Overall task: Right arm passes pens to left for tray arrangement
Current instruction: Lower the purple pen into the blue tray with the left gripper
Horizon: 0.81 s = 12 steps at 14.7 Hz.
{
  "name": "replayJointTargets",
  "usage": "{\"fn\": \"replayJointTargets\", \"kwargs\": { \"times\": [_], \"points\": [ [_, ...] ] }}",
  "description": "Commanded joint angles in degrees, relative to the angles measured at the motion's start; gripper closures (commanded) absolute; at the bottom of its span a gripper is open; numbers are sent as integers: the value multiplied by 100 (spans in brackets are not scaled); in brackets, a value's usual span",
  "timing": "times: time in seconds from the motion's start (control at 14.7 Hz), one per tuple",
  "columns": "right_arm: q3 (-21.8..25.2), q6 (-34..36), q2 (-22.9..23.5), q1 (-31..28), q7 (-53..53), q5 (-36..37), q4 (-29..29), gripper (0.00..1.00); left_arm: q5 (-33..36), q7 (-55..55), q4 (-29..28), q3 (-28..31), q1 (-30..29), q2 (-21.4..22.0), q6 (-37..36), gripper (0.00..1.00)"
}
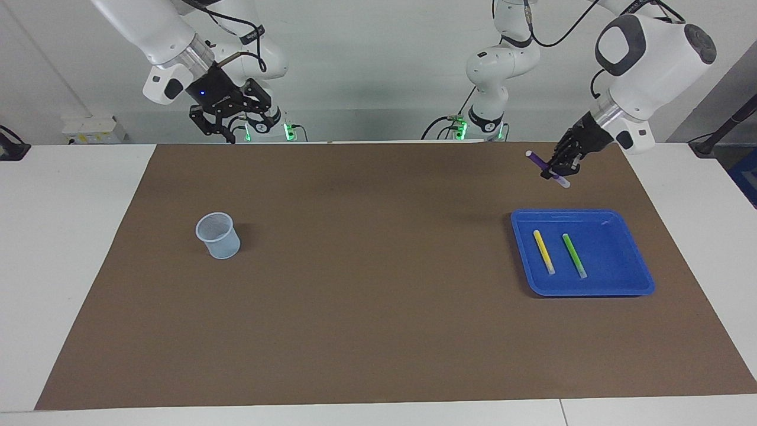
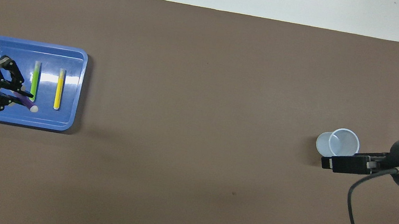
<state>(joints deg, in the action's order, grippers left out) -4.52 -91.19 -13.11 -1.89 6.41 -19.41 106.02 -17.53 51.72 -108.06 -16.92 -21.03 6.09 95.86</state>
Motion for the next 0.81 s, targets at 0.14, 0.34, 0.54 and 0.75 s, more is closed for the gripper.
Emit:
{"fn": "replayJointTargets", "kwargs": {
  "times": [0.14,0.34,0.54,0.75],
  "points": [
    [-22,-197,63,-118,-43,884,-117,0,820,-2197,-303,-65,-551,-107,467,100],
    [-22,-241,71,-137,-35,1395,-126,0,1601,-3418,-260,-74,-613,-502,854,100],
    [-14,-373,80,-180,-35,1580,-126,0,2068,-4721,-233,-65,-814,-950,1468,100],
    [65,-531,141,-172,-35,1659,-160,0,2376,-5101,-181,-65,-824,-1416,2180,100]
  ]
}}
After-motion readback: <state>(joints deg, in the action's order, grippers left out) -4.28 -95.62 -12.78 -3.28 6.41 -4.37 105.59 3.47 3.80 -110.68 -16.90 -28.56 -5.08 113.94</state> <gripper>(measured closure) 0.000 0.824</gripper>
